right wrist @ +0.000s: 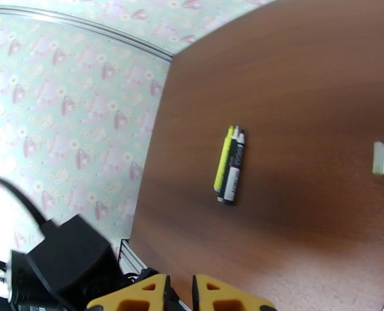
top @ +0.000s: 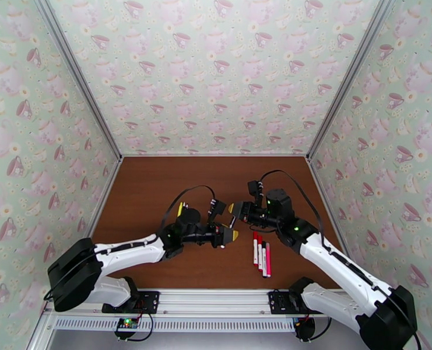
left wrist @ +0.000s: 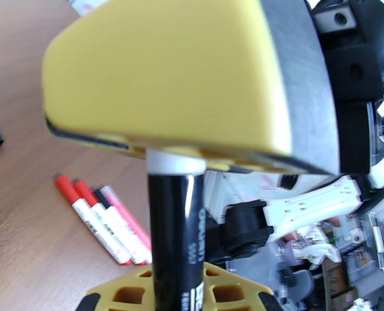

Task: Open the pen caps

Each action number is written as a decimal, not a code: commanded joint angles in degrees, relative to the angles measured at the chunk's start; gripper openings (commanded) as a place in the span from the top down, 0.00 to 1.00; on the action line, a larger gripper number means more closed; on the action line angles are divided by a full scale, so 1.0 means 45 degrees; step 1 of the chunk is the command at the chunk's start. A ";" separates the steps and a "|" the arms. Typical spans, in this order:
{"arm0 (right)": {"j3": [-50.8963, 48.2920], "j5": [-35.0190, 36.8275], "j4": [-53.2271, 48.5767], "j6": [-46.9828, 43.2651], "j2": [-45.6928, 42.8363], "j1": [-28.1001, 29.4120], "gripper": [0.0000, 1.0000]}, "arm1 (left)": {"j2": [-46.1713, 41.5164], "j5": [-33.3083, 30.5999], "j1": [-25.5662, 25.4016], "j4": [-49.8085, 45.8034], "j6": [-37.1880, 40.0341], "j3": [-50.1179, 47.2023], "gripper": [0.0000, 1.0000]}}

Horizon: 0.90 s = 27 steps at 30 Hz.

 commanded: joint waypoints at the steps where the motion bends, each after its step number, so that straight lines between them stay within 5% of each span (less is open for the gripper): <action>1: 0.1111 0.3053 -0.1003 0.0040 -0.0004 -0.0610 0.98 | -0.0483 -0.2001 -0.0603 -0.3423 0.1616 0.0277 0.90; 10: 0.1838 0.4505 -0.1806 0.0040 0.0553 -0.0819 1.00 | -0.0355 -0.2545 -0.1175 -0.4238 0.1988 0.0739 0.91; 17: 0.1494 0.2950 -0.0365 -0.0644 0.0724 -0.1259 1.00 | -0.0389 0.0515 -0.0448 -0.1379 0.0447 -0.0278 0.93; 27: 0.1389 0.1818 -0.2114 -0.3836 0.1565 -0.2220 0.97 | -0.1515 0.0148 0.0778 -0.0526 -0.0614 -0.1112 0.93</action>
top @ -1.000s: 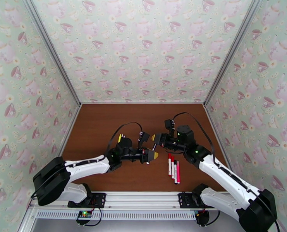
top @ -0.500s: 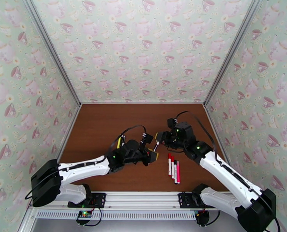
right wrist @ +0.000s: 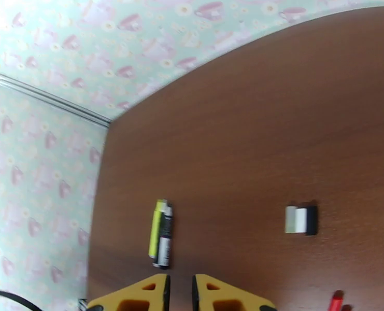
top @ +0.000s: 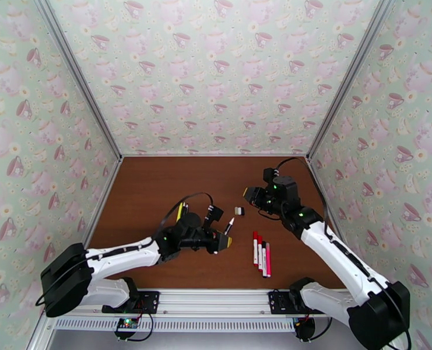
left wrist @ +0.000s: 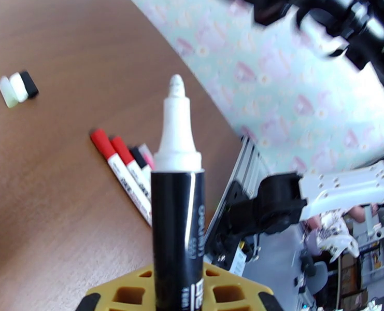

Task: Open the pen caps

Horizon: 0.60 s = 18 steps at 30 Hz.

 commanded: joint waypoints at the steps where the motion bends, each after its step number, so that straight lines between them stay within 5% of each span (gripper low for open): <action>1: -0.0143 -0.0589 -0.1005 -0.1842 0.0383 -0.0498 0.96 | -0.0594 0.0016 0.0348 0.0758 -0.0488 -0.0304 0.93; 18: 0.0446 -0.2354 -0.0650 -0.4401 0.5518 -0.2700 0.90 | -0.1682 -0.3243 0.0964 -0.2797 -0.0337 -0.0300 0.90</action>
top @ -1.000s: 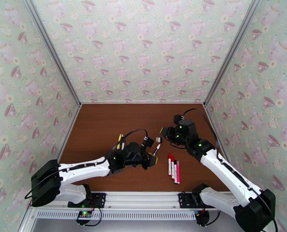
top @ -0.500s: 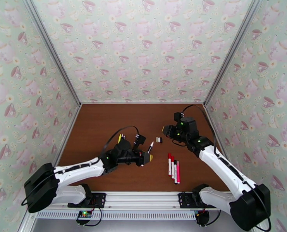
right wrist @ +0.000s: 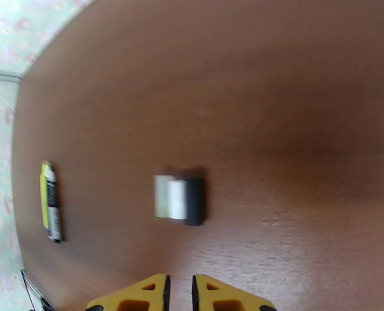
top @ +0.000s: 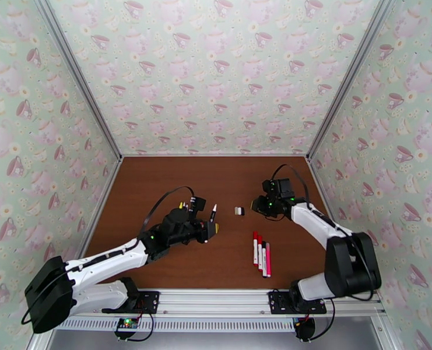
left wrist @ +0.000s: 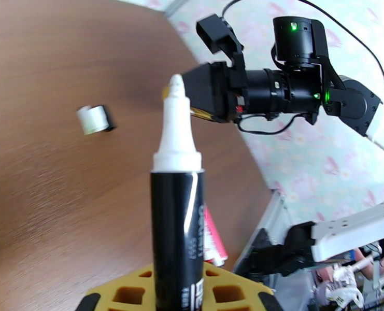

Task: Open the pen caps

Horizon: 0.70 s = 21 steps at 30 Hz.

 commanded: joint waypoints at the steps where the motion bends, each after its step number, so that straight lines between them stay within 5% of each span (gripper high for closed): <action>1: 0.0694 -0.0630 0.0264 -0.0948 0.0877 -0.0140 0.90 | -0.0181 -0.0673 0.0077 -0.0726 -0.0049 -0.0132 0.91; 21: 0.2921 -0.1392 -0.0696 -0.2055 0.4109 -0.0289 0.85 | 0.0375 -0.0767 0.0086 -0.0993 -0.0065 0.0006 0.90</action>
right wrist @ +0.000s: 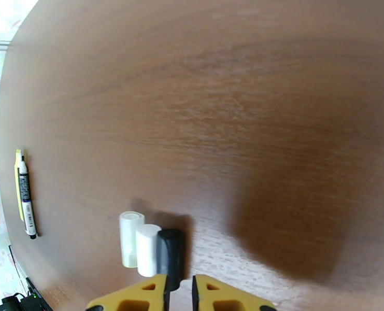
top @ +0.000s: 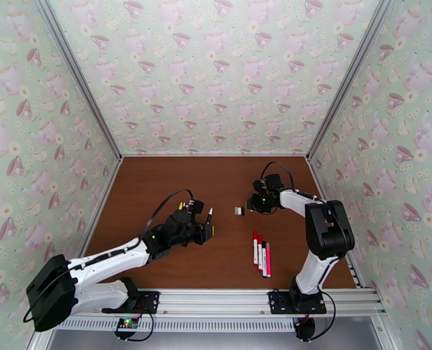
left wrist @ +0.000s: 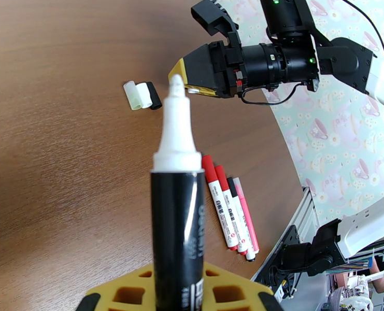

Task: Open the pen caps

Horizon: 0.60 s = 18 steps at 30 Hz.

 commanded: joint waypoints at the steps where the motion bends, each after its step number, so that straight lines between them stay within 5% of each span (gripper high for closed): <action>1: 0.0592 -0.0314 -0.0496 -0.0367 0.0419 -0.0069 0.85 | 0.0147 -0.0086 0.0096 -0.0006 -0.0088 -0.0003 0.90; 18: 0.1224 -0.0357 -0.1189 -0.0668 0.1413 -0.0069 0.78 | 0.0166 -0.0061 0.0096 -0.0006 -0.0134 -0.0053 0.90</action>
